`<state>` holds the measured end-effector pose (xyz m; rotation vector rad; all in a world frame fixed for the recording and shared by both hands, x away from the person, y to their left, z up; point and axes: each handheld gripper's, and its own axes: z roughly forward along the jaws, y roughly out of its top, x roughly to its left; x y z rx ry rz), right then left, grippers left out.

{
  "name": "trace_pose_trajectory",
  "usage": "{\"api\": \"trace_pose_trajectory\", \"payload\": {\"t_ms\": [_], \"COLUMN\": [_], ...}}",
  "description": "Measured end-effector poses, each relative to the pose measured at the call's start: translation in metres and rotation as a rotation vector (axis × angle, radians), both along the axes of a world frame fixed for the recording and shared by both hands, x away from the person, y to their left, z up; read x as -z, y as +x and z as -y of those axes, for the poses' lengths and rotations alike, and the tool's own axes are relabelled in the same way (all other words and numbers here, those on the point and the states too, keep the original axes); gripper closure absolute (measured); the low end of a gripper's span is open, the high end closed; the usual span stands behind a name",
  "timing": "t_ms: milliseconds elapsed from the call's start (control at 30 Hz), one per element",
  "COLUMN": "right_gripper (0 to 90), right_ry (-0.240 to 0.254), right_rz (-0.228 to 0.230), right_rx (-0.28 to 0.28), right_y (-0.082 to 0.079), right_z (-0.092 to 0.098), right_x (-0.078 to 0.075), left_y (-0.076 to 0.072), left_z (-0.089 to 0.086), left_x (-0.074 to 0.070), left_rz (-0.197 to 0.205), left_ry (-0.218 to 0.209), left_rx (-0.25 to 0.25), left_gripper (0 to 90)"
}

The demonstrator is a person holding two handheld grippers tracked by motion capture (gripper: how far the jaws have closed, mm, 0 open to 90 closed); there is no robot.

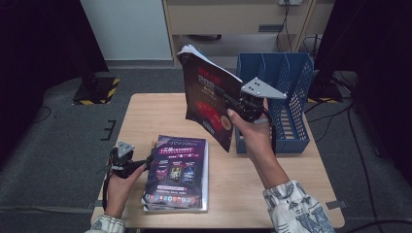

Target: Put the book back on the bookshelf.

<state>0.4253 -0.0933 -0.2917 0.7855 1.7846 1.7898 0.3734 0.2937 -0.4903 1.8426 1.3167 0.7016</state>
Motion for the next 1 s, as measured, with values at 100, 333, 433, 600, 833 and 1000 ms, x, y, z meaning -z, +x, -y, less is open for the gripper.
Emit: {"api": "trace_pose_trajectory", "payload": {"t_ms": [100, 333, 433, 600, 833, 1000], "right_gripper": [87.1, 87.1, 87.1, 87.1, 87.1, 87.1], "right_ry": [-0.003, 0.008, 0.015, 0.018, 0.001, 0.003], "right_rz": [0.008, 0.006, 0.003, 0.000, -0.015, -0.033], "right_rx": [0.009, 0.031, 0.034, 0.040, 0.056, 0.075], "right_y": [0.000, 0.004, 0.004, 0.002, 0.001, 0.001], "right_z": [-0.002, 0.001, 0.005, 0.014, 0.030, 0.042], "right_x": [-0.006, -0.015, -0.017, -0.017, -0.010, -0.007], "left_y": [0.000, 0.000, 0.000, 0.000, 0.001, 0.001], "left_z": [0.000, 0.000, -0.001, -0.001, 0.000, 0.000], "left_x": [0.000, 0.001, 0.000, 0.001, 0.001, 0.001], "left_rz": [-0.001, -0.005, -0.006, -0.009, -0.007, -0.007], "left_ry": [0.004, 0.011, 0.013, 0.016, 0.019, 0.021], "left_rx": [0.003, -0.005, -0.009, -0.011, -0.012, -0.012], "left_gripper": [8.6, 8.9, 9.0, 9.1, 9.2, 9.2]}}
